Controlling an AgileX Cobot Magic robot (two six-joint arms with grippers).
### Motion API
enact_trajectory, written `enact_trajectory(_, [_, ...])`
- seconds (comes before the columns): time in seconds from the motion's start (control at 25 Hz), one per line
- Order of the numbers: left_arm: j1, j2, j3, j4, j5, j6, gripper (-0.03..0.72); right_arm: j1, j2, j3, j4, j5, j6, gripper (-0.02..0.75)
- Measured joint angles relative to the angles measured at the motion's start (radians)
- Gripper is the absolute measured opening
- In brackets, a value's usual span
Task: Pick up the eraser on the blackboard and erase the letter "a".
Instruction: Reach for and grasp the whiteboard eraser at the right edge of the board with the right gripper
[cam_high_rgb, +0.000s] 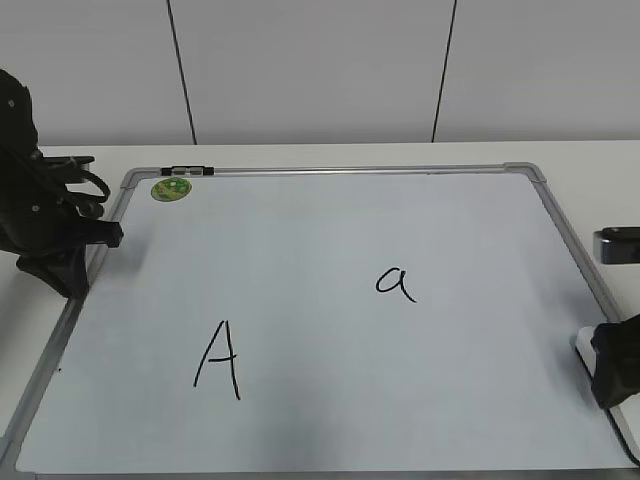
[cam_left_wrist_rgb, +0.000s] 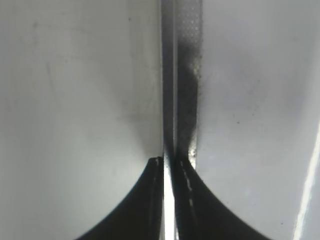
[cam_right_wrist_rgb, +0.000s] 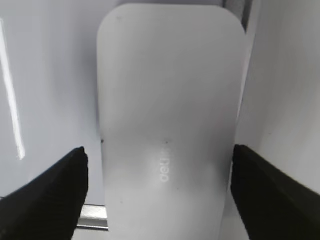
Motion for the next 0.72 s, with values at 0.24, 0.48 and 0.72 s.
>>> enact_trajectory(0.24, [0.000,0.000,0.000,-0.002,0.000,0.000,0.027,0.000,0.043,-0.002,0.000,-0.047,0.000,0.660])
enact_trajectory(0.48, [0.000,0.000,0.000,-0.004,0.000,0.000,0.027,0.000,0.052,-0.002,0.000,-0.082,0.000,0.638])
enact_trajectory(0.72, [0.000,0.000,0.000,-0.006,0.000,0.000,0.027,0.000,0.052,-0.002,-0.004,-0.084,0.000,0.542])
